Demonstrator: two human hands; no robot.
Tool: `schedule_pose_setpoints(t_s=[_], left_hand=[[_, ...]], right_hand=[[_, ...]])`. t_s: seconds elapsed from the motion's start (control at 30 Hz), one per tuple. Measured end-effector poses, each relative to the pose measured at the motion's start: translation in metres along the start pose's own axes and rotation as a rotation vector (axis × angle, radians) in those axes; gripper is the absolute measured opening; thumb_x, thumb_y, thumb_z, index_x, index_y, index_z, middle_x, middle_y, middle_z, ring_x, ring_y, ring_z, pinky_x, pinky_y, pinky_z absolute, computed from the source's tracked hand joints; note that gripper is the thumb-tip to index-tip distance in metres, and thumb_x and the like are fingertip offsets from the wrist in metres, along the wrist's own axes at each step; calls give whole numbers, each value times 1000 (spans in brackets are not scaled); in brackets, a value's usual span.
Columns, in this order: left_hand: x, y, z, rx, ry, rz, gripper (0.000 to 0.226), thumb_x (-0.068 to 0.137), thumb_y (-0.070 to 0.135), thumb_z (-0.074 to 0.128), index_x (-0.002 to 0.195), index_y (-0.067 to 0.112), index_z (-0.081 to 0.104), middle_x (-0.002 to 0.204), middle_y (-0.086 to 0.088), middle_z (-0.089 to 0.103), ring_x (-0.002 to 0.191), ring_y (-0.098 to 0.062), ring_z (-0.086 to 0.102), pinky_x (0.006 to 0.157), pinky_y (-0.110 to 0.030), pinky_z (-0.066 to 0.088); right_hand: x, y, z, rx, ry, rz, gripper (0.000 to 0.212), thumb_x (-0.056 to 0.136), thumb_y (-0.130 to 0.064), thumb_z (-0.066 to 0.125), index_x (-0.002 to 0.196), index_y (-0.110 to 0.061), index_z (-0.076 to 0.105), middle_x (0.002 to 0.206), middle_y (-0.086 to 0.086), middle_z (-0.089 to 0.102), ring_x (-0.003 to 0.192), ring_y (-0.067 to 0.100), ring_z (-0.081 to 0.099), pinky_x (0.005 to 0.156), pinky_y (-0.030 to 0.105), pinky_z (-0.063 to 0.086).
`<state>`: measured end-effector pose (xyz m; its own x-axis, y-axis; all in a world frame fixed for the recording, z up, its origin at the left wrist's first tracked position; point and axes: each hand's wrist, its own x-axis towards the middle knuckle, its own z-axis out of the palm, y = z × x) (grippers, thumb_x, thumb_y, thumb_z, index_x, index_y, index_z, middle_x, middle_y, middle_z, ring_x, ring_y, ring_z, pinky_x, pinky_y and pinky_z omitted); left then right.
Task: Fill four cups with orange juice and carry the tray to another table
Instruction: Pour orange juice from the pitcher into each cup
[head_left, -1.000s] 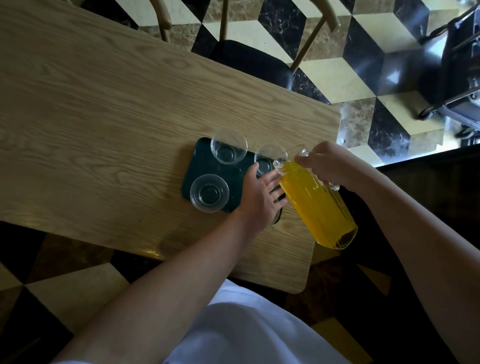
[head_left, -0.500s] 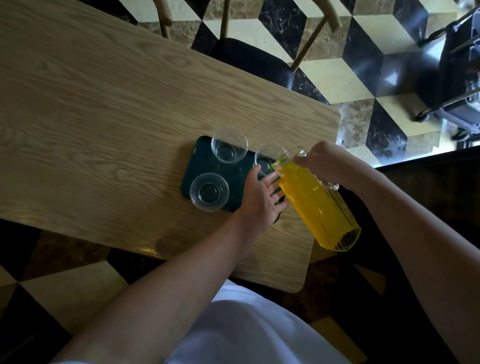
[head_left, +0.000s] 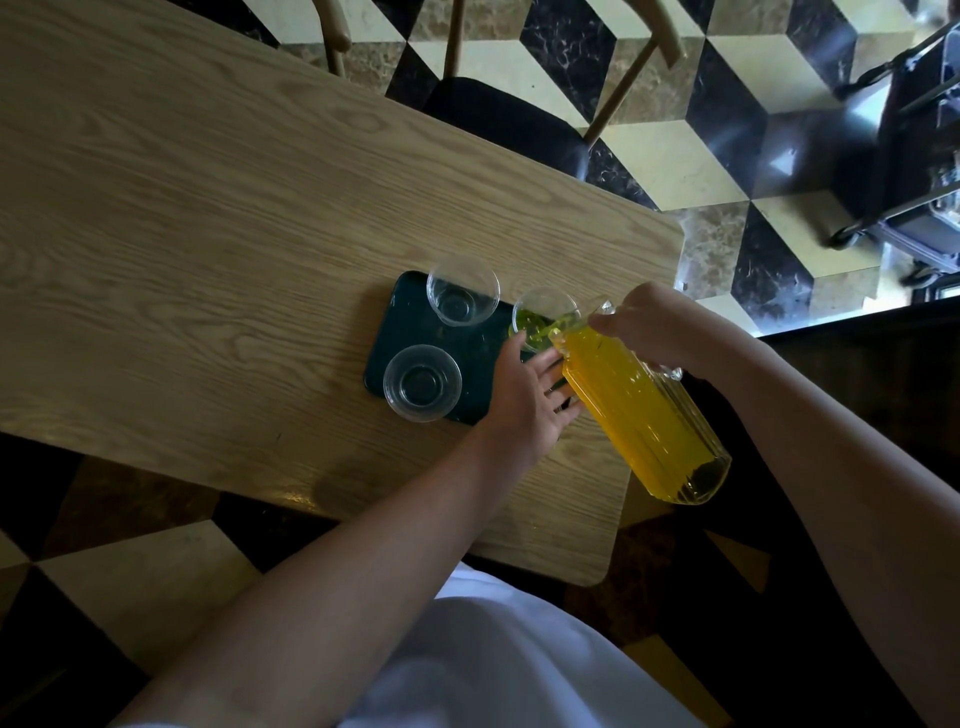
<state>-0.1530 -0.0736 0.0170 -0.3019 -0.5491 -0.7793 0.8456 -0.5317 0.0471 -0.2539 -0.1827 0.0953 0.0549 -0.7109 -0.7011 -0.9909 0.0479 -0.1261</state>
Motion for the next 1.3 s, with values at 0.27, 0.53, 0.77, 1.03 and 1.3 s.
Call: schedule_pose_setpoints(t_s=[0.27, 0.53, 0.77, 1.03, 1.3], left_hand=[[0, -2, 3, -42, -9, -5, 71, 103, 58, 35, 152, 7, 44, 153, -18, 51, 142, -37, 46, 122, -57, 27], [-2, -2, 4, -37, -8, -7, 67, 104, 55, 36, 149, 6, 47, 152, -18, 52, 142, -37, 46, 122, -57, 27], [-2, -2, 3, -30, -9, -8, 68, 104, 55, 36, 150, 6, 46, 154, -18, 50, 143, -38, 44, 121, -59, 27], [1, -4, 2, -33, -20, -12, 69, 104, 56, 36, 150, 6, 46, 149, -19, 54, 138, -39, 50, 119, -60, 31], [3, -3, -2, -61, -61, -20, 68, 104, 55, 36, 150, 5, 45, 150, -20, 53, 139, -42, 48, 117, -60, 32]], right_hand=[[-13, -2, -2, -173, -38, -81, 42, 100, -15, 52, 140, -8, 43, 63, -4, 43, 66, 12, 57, 59, 19, 49], [-20, -15, -8, -233, -100, -5, 46, 96, -22, 62, 139, -12, 48, 65, -6, 52, 67, 10, 71, 56, 19, 50], [-25, -17, -10, -389, -62, -135, 49, 96, -22, 62, 142, -20, 44, 68, -9, 56, 77, 10, 71, 66, 19, 51], [-14, -9, -8, 37, -72, 24, 27, 98, -26, 57, 120, -11, 58, 64, -4, 51, 48, 3, 60, 47, 14, 47], [-21, -15, -16, -146, 10, -22, 33, 100, -15, 54, 133, -16, 53, 68, -2, 55, 64, 12, 70, 63, 20, 57]])
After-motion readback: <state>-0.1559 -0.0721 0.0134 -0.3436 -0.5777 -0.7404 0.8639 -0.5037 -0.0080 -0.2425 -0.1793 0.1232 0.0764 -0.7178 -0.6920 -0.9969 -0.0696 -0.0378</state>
